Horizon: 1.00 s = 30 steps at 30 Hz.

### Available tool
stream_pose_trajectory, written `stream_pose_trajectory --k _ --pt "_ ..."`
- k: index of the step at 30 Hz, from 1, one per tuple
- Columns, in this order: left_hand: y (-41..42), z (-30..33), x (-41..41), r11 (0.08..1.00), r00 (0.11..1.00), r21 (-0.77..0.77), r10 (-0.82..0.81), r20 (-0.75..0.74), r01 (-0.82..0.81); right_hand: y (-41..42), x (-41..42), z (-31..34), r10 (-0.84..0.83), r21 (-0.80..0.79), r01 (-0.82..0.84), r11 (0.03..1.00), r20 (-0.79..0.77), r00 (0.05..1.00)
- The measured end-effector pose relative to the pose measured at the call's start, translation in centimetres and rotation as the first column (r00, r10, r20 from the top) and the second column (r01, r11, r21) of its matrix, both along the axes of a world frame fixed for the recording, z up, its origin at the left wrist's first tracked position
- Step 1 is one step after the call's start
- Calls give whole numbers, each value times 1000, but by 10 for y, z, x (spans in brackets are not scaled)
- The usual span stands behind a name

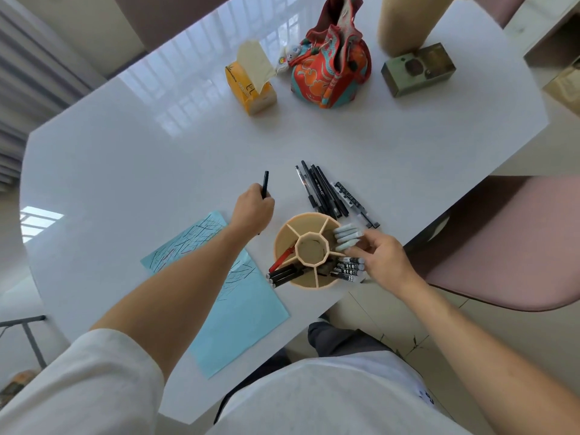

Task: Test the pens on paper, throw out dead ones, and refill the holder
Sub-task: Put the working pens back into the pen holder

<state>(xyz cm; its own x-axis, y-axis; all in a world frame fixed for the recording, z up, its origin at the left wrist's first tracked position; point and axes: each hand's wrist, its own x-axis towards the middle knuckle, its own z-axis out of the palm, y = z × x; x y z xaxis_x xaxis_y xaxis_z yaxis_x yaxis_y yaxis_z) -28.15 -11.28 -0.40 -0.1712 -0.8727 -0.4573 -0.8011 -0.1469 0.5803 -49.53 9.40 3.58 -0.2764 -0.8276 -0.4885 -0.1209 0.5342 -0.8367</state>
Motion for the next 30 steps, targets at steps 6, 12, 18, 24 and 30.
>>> stream_pose_trajectory --k 6,12,18,24,30 --pt "-9 11 -33 995 994 -62 -88 -63 84 6 1 -8 3 12 -2 1000 -125 992" --pt "-15 3 -79 994 994 -33 -102 -32 101 22 2 -11 -41 -20 40 999 -57 998" --pt "-22 -4 -93 999 997 41 -33 77 30 34 -1 -11 -71 -17 72 997 51 996" --pt "-38 2 -74 997 993 75 -36 116 28 28 -2 -10 -81 -9 82 997 75 994" --pt "-40 8 -57 990 969 19 -138 205 138 21 -6 -14 -45 1 45 999 60 997"
